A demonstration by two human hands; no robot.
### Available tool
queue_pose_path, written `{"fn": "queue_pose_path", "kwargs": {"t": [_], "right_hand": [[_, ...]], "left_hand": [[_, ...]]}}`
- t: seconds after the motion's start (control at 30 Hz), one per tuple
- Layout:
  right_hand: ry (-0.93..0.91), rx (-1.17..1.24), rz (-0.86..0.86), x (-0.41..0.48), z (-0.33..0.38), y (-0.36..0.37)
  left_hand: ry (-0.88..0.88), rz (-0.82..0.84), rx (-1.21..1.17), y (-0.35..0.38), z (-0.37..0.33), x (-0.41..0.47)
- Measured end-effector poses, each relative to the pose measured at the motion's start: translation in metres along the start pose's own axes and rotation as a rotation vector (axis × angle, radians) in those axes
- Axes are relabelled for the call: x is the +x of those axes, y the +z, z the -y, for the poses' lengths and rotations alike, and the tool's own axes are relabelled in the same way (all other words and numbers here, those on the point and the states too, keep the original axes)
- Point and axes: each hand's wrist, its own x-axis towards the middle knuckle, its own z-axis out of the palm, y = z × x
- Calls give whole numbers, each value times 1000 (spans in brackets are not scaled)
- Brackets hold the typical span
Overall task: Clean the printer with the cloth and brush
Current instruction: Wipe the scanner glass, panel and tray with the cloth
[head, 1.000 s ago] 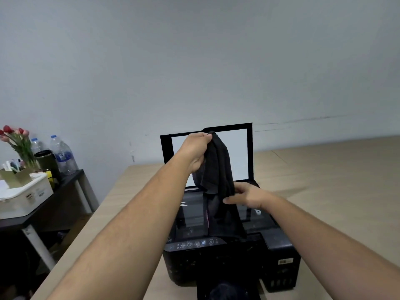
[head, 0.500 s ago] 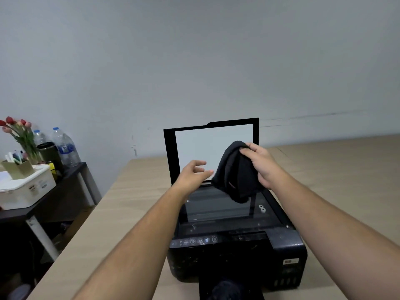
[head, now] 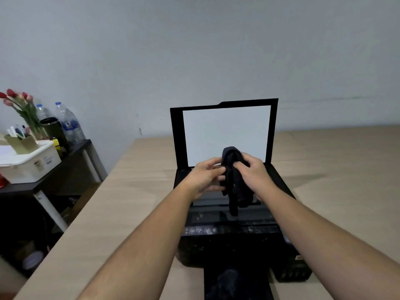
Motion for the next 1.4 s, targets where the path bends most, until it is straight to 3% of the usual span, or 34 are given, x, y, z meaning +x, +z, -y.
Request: {"fn": "queue_pose_path", "kwargs": {"t": [0.1, 0.23, 0.4, 0.57, 0.7, 0.83, 0.93, 1.1, 1.23, 1.4], "right_hand": [[-52, -195, 67, 12, -10, 10], [-140, -521, 286, 18, -23, 39], [-333, -1073, 570, -5, -56, 91], [-480, -926, 766, -20, -85, 103], [-584, -965, 885, -24, -89, 84], [-508, -1084, 726, -8, -91, 81], [-364, -963, 631, -12, -85, 111], [-367, -747, 838, -34, -78, 105], [-365, -812, 767, -15, -82, 73], [-357, -972, 594, -13, -82, 120]], "left_hand": [[-5, -173, 318, -31, 12, 2], [-17, -395, 811, -88, 49, -3], [-149, -231, 1112, -132, 91, -20], [-164, -214, 1096, -147, 105, -26], [-187, -195, 1091, -149, 103, -28], [-198, -184, 1068, -151, 103, -28], [-202, -187, 1048, -151, 104, -28], [-214, -189, 958, -157, 106, -25], [-231, -189, 924, -158, 106, -22], [-217, -190, 871, -158, 107, -23]]}}
